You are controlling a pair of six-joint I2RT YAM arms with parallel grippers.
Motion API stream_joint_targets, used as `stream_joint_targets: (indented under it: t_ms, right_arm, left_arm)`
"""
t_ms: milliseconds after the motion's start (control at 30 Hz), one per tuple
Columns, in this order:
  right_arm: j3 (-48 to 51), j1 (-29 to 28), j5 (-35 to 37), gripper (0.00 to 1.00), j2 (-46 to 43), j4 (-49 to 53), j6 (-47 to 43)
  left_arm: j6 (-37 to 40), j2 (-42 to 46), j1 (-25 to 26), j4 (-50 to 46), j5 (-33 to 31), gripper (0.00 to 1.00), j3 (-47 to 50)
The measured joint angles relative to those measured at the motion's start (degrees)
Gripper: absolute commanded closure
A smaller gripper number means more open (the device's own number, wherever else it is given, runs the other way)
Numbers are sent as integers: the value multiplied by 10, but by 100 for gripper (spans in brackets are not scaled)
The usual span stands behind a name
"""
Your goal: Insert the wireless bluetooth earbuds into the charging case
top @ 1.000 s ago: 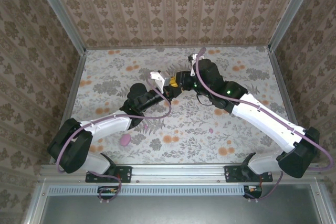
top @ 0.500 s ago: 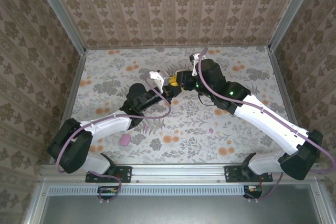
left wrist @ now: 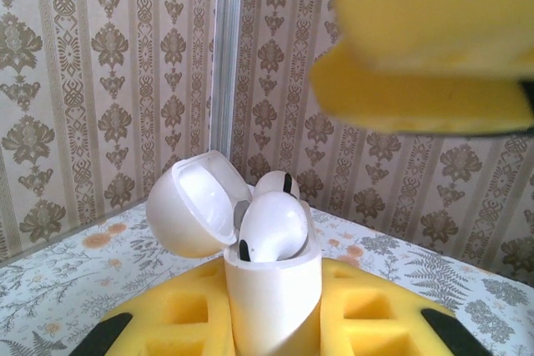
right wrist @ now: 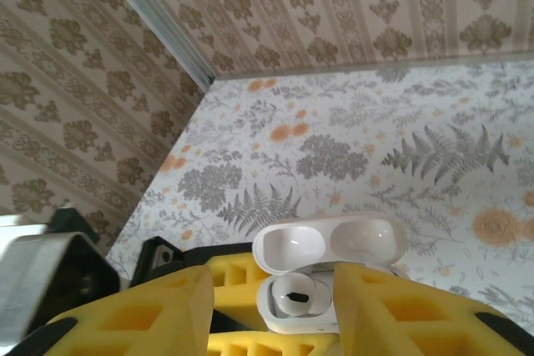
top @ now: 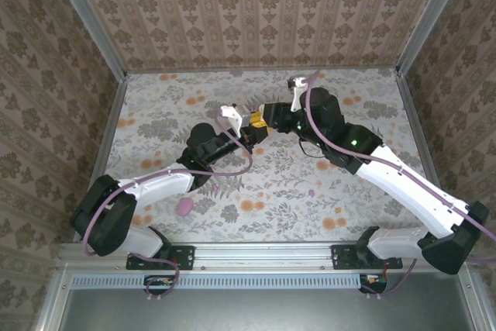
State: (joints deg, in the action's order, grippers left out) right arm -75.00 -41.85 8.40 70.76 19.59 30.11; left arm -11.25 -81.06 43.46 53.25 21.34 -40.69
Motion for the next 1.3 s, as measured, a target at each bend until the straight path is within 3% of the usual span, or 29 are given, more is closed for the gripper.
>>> stream_joint_targets:
  t_ms: [200, 300, 433, 567, 767, 1300]
  right_arm:
    - [14, 10, 5, 53, -33, -4, -19]
    - [13, 48, -10, 52, -35, 8, -18]
    - [10, 129, -74, 52, -30, 40, -16]
    - [-15, 171, -152, 53, -1, 76, -17]
    - [-70, 174, -223, 54, 61, 134, -28]
    - [-85, 175, -261, 53, 108, 186, -51]
  left_arm:
    - [28, 0, 0, -1, 21, 86, 0]
    - [47, 0, 0, -5, 40, 86, 0]
    - [72, 0, 0, -17, 63, 86, 0]
    - [95, 4, 0, -46, 87, 86, -3]
    - [119, 10, 0, -80, 111, 86, -15]
    - [135, 20, 0, -115, 126, 86, -21]
